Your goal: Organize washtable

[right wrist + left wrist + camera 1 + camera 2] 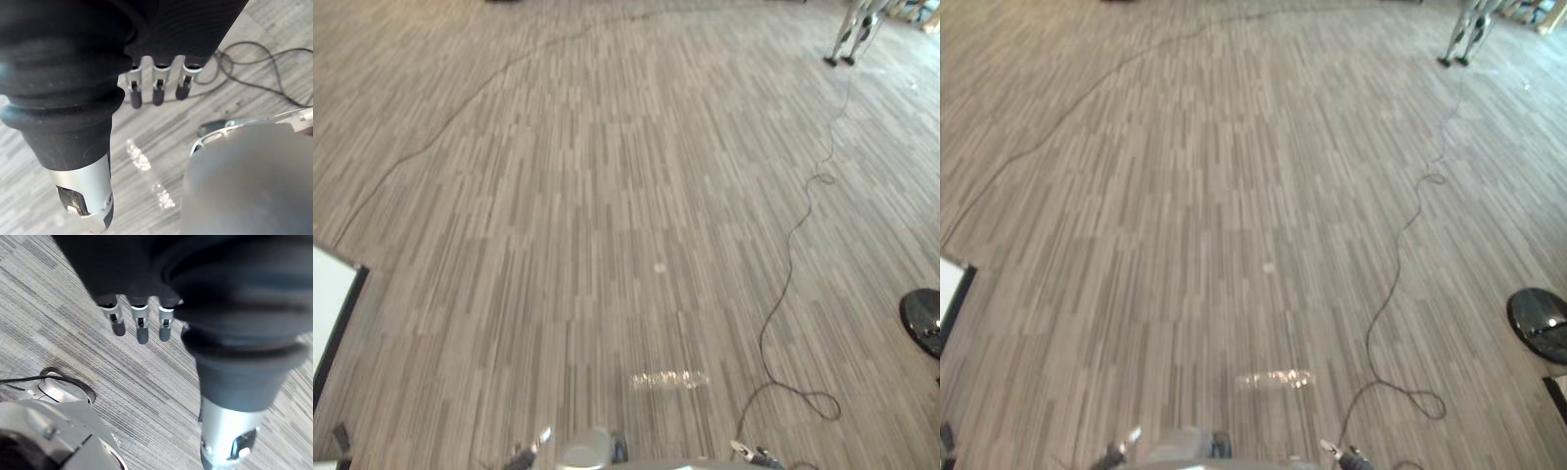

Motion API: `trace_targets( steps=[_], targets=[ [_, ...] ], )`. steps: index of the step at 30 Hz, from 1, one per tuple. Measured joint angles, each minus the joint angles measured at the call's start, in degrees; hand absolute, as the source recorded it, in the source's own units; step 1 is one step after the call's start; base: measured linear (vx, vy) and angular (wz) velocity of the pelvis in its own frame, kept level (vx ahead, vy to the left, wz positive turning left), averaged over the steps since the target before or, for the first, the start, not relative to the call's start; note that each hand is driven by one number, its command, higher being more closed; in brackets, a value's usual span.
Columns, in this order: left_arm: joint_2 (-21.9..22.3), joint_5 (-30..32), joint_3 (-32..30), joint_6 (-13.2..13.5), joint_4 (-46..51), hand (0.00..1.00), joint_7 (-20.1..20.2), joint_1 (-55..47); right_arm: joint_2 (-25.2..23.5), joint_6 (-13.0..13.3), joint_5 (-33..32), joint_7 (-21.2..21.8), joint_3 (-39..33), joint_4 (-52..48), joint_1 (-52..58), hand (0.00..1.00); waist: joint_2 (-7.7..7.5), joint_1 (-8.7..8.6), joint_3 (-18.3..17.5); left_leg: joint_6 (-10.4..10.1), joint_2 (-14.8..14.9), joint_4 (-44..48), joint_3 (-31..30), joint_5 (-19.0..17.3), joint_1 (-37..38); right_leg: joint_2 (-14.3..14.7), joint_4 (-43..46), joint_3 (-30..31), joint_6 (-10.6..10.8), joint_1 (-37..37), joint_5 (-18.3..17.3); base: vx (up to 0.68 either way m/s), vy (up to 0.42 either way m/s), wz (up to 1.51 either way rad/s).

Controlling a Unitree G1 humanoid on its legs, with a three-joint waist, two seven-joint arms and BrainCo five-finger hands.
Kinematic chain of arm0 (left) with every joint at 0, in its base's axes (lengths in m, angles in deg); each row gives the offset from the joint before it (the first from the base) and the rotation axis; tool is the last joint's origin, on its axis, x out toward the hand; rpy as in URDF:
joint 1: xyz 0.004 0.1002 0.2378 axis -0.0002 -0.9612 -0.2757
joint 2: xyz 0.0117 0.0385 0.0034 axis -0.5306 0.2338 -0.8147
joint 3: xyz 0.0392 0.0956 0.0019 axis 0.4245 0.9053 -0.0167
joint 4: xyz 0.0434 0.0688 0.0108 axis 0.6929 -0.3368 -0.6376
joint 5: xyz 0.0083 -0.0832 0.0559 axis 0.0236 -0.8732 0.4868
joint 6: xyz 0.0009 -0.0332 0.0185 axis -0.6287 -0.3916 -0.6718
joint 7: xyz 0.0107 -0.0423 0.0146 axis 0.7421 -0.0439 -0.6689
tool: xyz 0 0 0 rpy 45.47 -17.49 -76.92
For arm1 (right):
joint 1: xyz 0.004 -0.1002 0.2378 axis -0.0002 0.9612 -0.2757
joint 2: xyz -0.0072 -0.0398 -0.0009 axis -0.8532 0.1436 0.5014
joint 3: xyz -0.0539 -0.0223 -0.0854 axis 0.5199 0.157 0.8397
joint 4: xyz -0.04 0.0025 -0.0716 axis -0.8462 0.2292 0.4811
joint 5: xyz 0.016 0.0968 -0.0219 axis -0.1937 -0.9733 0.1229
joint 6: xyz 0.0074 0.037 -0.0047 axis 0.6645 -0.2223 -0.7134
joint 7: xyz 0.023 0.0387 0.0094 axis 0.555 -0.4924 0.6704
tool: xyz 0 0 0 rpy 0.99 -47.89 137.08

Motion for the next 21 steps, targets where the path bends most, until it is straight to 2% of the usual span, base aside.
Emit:
trace_targets(
  steps=[1,2,4,6,7,8,10,11,12,13,15,16,17,18,19,20,21],
  targets=[
    [0.2,0.0,0.0,-0.2,-0.4,0.0,0.1,0.0,0.6,0.1,0.4,0.4,0.0,-0.6,-0.1,0.0,0.74,-0.14,0.3,0.4,-0.8,-1.6,-1.4,-0.2,2.1,-2.2,17.0,0.4,1.2,-6.8,-1.9,0.21,0.102,0.5],
    [-0.4,0.1,0.4,-0.5,-1.1,0.0,0.0,0.1,0.8,-0.1,0.5,0.5,0.0,-0.5,0.0,0.0,0.44,-0.6,0.7,0.8,-1.8,-2.8,-2.6,0.0,4.9,-4.8,32.2,2.2,1.2,-13.2,-2.2,0.24,0.084,0.6],
    [-1.1,0.0,1.7,-1.3,-1.1,0.0,-0.1,-0.2,0.5,0.1,0.3,0.9,-0.2,-1.2,0.0,0.0,0.15,-1.5,1.5,0.7,-2.5,-4.0,-5.2,0.0,8.8,-6.3,42.9,3.3,0.4,-17.2,-2.7,0.26,0.003,0.84],
    [-1.2,0.0,2.9,-1.3,-0.2,0.0,0.0,-0.3,0.6,0.1,0.1,0.8,-0.2,-2.1,-0.1,0.0,0.18,-1.77,1.4,0.7,-2.5,-5.3,-7.7,0.0,11.5,-6.8,41.0,2.2,-1.3,-19.3,-3.6,0.21,-0.038,0.82],
    [-1.1,0.0,3.2,-1.2,0.6,0.0,0.0,-0.2,0.6,0.1,-0.5,0.8,-0.3,-2.5,-0.1,0.0,0.19,-1.81,1.5,0.6,-2.3,-5.9,-8.9,0.0,12.0,-6.8,37.2,2.2,-2.0,-20.5,-3.9,0.24,-0.072,0.86],
    [-0.8,-0.1,3.5,-1.1,1.2,0.0,-0.1,0.0,0.6,0.1,-1.6,0.8,-0.6,-2.6,0.0,0.0,0.43,-1.88,1.4,-0.4,-1.3,-5.7,-11.2,-0.6,12.0,-5.6,28.7,4.0,-2.5,-21.8,-3.8,0.24,-0.09,0.82],
    [-0.8,-0.1,4.9,-0.9,1.2,0.0,-0.3,0.3,0.7,0.1,-3.3,0.7,-1.0,-2.6,0.0,0.0,1.04,-1.97,1.4,-2.2,0.8,-5.1,-12.7,-1.6,12.4,-2.6,20.1,7.9,-3.2,-22.6,-2.6,0.27,-0.154,0.58],
    [-0.8,-0.1,5.2,-0.8,1.2,0.0,-0.5,0.2,0.6,0.1,-4.3,0.4,-1.0,-2.6,0.1,0.0,1.37,-2.14,1.5,-4.4,3.0,-4.0,-13.2,-2.8,12.4,0.1,12.7,10.5,-3.9,-22.8,1.6,0.38,-0.245,0.46],
    [-1.1,-0.2,5.0,-0.7,1.0,0.0,-0.6,0.1,0.1,0.1,-5.6,-0.2,-0.9,-2.6,0.4,0.0,0.9,-2.29,1.3,-6.2,4.5,-2.6,-13.7,-4.0,12.3,1.5,7.3,11.8,-1.6,-21.6,11.4,0.32,-0.241,0.45],
    [-1.0,-0.2,4.9,-0.7,0.6,0.0,-0.9,0.3,0.1,0.1,-6.2,-0.2,-1.5,-2.5,0.5,0.0,1.15,-2.63,1.1,-7.1,6.0,-1.6,-14.3,-4.5,12.5,2.6,7.4,10.7,-2.0,-20.4,11.1,0.35,-0.266,0.44],
    [0.3,-0.1,4.3,-0.1,0.6,0.0,-1.0,0.5,0.1,0.2,-7.5,-0.2,-2.1,-2.6,0.6,0.0,2.71,-3.23,0.9,-10.8,8.7,2.5,-14.2,-2.3,11.0,4.0,6.5,8.2,-4.1,-17.9,10.1,0.38,-0.317,0.4],
    [0.8,-0.1,4.2,0.0,0.6,0.0,-1.1,0.5,0.3,0.2,-7.7,-0.2,-2.1,-2.7,0.7,0.0,3.17,-3.35,0.7,-11.6,9.1,4.6,-14.3,-1.8,10.1,4.3,6.0,7.5,-4.5,-17.0,9.8,0.31,-0.271,0.42],
    [1.3,-0.2,4.2,0.1,1.0,0.0,-1.0,0.8,0.7,0.1,-8.0,-0.2,-2.3,-2.7,0.9,0.0,3.77,-3.18,0.9,-12.3,9.4,11.7,-14.6,-0.4,7.3,4.6,4.7,6.1,-5.0,-14.8,9.5,0.22,-0.189,0.53],
    [1.0,-0.4,4.2,0.2,1.0,0.0,-1.1,1.1,0.9,0.2,-8.1,-0.3,-1.9,-2.7,1.1,0.0,3.03,-2.95,1.4,-13.6,9.5,20.2,-14.7,1.2,3.4,4.4,3.0,5.0,-5.3,-12.2,9.3,0.24,-0.211,0.5],
    [0.8,-0.8,4.2,0.2,1.0,0.0,-1.1,1.2,0.6,0.1,-8.1,-0.3,-1.7,-2.6,1.0,0.0,3.04,-2.66,1.4,-13.1,10.0,22.8,-13.8,0.3,2.2,4.3,2.2,4.7,-5.4,-10.8,9.3,0.18,-0.145,0.39],
    [0.8,-1.2,4.3,0.4,1.0,0.0,-1.1,1.1,0.6,0.2,-8.1,-0.3,-1.4,-2.5,0.7,0.0,3.03,-2.43,1.5,-12.3,11.3,23.0,-10.1,-2.6,1.0,4.1,0.9,4.3,-5.4,-8.4,9.3,0.09,-0.06,0.2],
    [0.8,-1.3,4.5,0.4,1.1,0.0,-1.1,1.1,0.6,0.2,-8.1,-0.3,-1.4,-2.6,0.7,0.0,3.06,-2.44,1.4,-12.1,11.7,21.4,-8.3,-3.0,0.6,4.0,0.5,4.0,-5.4,-7.5,9.3,0.08,-0.05,0.26]
  ],
)
